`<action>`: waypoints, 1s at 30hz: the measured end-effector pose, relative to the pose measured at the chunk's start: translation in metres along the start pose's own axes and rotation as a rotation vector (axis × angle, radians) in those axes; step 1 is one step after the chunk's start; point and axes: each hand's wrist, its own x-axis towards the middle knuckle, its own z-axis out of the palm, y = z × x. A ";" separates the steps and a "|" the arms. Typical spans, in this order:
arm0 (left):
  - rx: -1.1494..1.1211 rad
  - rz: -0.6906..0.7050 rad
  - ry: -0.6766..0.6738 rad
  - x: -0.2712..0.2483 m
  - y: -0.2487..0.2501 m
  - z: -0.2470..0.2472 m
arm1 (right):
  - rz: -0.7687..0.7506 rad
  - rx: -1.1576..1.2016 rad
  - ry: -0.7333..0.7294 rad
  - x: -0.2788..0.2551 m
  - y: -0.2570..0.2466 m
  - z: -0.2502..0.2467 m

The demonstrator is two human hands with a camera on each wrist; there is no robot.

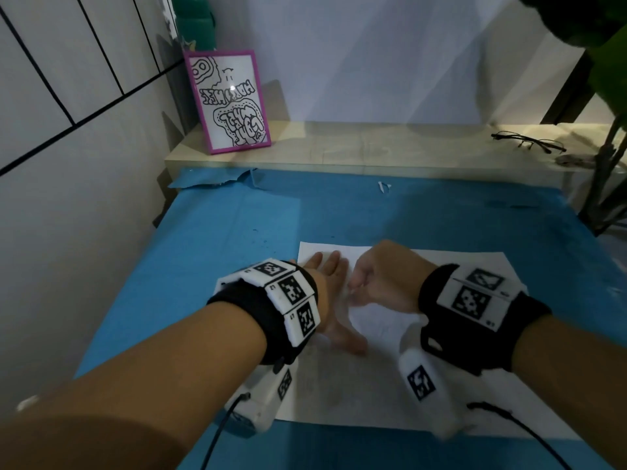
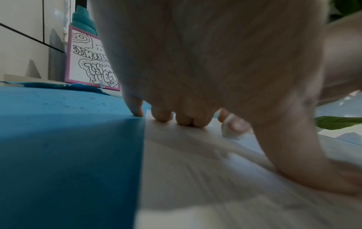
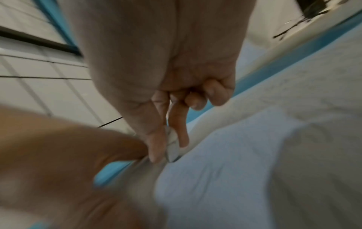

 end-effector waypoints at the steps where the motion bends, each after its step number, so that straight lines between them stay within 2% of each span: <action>1: 0.002 0.003 0.004 0.000 0.000 -0.001 | -0.008 0.003 -0.023 -0.002 -0.001 0.001; 5: 0.007 -0.020 -0.050 0.001 0.000 -0.003 | 0.096 0.054 0.068 0.001 0.009 -0.008; 10: 0.002 -0.009 -0.045 0.000 -0.002 -0.002 | 0.061 0.094 0.013 -0.008 0.008 0.001; 12: -0.004 -0.011 -0.063 -0.002 0.000 -0.005 | 0.104 0.170 0.102 -0.008 0.019 -0.004; 15: -0.018 -0.013 -0.098 -0.007 0.001 -0.010 | 0.227 0.536 0.294 -0.012 0.036 0.005; 19: 0.134 -0.007 -0.071 -0.009 0.008 -0.012 | 0.348 1.024 0.389 -0.026 0.055 0.019; 21: 0.226 0.077 -0.016 -0.018 0.023 -0.010 | 0.314 1.166 0.397 -0.027 0.060 0.020; 23: 0.189 0.226 0.032 -0.030 0.046 0.000 | 0.284 1.231 0.410 -0.027 0.062 0.021; 25: 0.100 0.346 -0.040 -0.036 0.061 0.011 | 0.272 1.282 0.424 -0.027 0.062 0.023; 26: 0.078 0.389 -0.036 -0.033 0.060 0.015 | 0.271 1.309 0.429 -0.027 0.062 0.023; 27: 0.100 0.314 -0.066 -0.028 0.054 0.011 | 0.270 1.329 0.431 -0.027 0.062 0.022; 28: 0.132 0.231 -0.001 -0.012 0.042 0.009 | 0.273 1.333 0.429 -0.026 0.062 0.022; 30: 0.263 -0.039 0.056 0.008 0.014 -0.004 | 0.279 1.307 0.421 -0.025 0.061 0.022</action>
